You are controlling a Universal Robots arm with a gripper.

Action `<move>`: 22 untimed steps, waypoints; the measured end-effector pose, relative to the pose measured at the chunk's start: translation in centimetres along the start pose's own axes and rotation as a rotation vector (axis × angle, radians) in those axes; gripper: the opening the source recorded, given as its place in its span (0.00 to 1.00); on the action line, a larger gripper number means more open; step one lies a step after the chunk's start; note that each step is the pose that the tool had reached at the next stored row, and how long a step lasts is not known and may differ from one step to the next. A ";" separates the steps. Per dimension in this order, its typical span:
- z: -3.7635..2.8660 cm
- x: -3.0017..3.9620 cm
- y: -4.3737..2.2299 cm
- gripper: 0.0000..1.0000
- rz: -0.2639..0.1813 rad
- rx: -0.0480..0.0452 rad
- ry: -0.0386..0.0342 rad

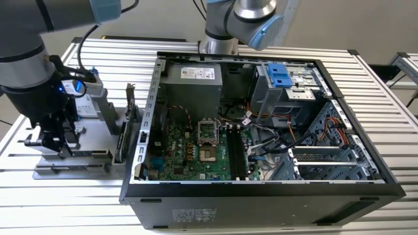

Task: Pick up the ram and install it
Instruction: 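Pick up the ram and move it above insertion slot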

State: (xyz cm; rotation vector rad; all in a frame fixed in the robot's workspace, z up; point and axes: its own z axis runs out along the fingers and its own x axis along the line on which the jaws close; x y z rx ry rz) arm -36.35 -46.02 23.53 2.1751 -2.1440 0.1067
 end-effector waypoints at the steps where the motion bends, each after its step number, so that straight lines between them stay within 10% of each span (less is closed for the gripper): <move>1: 0.05 -0.03 0.00 1.00 0.000 -0.0001 0.0011; 22: 0.77 -0.29 -0.01 1.00 0.000 -0.0003 0.0126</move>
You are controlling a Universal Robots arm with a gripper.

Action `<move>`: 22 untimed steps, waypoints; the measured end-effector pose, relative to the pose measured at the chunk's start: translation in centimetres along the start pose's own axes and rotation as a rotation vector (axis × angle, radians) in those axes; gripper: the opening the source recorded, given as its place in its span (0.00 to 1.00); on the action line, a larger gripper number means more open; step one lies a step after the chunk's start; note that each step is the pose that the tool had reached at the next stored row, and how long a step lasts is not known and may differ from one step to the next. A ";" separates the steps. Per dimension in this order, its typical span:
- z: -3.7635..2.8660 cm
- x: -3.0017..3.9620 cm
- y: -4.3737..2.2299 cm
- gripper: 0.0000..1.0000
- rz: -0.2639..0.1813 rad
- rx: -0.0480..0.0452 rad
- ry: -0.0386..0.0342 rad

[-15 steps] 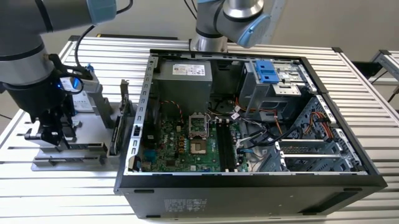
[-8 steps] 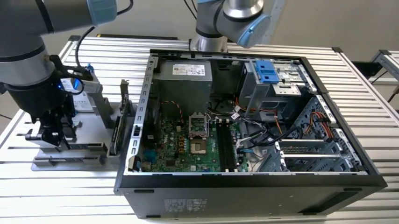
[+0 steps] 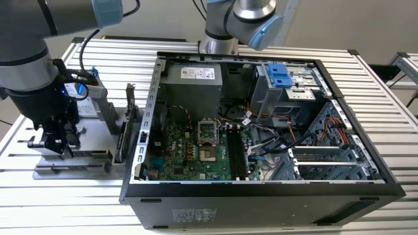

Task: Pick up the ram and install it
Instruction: 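Pick up the ram and move it above insertion slot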

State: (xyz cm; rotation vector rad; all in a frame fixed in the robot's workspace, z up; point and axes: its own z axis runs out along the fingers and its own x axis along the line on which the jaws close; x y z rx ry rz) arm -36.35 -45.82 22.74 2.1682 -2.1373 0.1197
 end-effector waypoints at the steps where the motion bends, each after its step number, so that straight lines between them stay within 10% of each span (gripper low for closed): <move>1: 0.04 -0.01 0.00 1.00 0.000 0.0000 0.0005; 22: 0.79 -0.25 -0.01 1.00 0.000 -0.0002 0.0121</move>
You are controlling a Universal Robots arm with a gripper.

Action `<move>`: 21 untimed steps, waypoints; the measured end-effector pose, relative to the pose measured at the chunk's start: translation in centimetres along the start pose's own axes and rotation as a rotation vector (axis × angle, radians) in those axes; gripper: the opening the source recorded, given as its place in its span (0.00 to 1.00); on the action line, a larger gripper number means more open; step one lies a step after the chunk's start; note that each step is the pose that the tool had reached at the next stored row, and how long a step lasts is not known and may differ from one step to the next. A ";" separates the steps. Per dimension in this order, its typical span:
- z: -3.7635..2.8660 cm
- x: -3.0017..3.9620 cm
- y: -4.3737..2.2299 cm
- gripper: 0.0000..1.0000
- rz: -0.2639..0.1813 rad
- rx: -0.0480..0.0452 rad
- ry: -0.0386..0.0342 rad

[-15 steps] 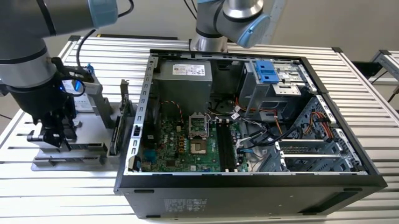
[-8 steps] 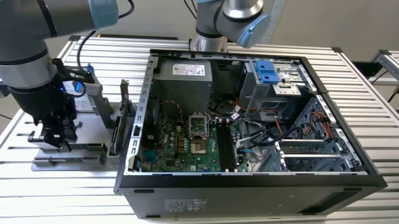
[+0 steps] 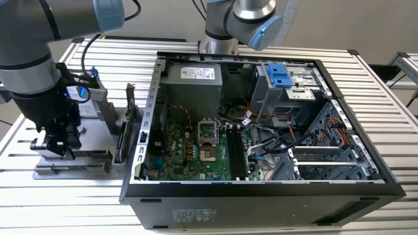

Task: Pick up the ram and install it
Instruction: 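Pick up the ram and move it above insertion slot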

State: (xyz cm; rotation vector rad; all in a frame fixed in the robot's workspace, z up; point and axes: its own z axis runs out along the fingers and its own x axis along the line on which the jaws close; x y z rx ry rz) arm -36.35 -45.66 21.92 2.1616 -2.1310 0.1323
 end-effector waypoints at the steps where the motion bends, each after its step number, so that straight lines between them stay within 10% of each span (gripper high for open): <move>1: 0.04 -0.01 0.00 1.00 0.000 0.0000 0.0005; 21: 0.53 -0.12 -0.01 1.00 0.000 0.0001 0.0060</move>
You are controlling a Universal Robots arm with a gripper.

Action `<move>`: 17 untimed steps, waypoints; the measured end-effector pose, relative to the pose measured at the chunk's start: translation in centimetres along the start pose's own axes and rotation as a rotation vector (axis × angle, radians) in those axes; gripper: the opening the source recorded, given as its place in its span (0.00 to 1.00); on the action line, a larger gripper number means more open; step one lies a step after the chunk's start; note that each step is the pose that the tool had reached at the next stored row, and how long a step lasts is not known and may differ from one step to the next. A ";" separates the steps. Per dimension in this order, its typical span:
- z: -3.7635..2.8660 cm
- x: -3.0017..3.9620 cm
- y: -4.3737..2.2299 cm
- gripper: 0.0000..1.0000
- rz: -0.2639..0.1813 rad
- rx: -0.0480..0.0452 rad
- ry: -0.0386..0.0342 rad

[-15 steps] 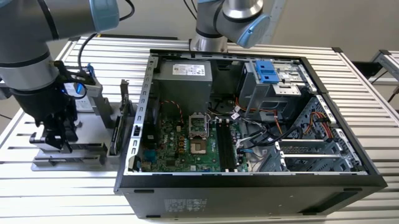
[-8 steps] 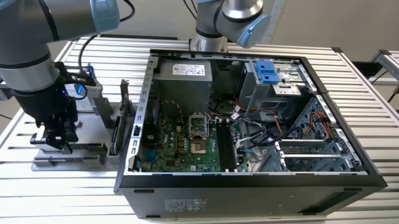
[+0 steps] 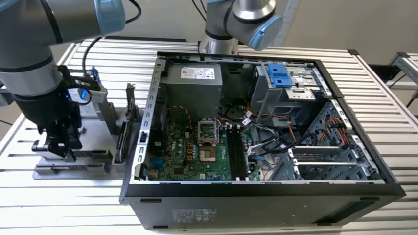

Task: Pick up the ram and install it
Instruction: 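Pick up the ram and move it above insertion slot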

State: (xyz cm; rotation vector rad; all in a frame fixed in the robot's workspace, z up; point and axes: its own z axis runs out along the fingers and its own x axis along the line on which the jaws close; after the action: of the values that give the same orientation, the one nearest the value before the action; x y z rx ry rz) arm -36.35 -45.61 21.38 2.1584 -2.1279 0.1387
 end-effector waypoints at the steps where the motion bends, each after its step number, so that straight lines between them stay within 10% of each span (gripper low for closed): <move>1: 0.03 0.00 0.00 1.00 0.000 -0.0001 0.0000; 17: 0.66 -0.11 -0.01 1.00 0.000 -0.0021 0.0022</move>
State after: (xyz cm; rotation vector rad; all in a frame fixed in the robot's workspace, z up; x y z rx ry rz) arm -36.35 -45.59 20.71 2.1563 -2.1256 0.1387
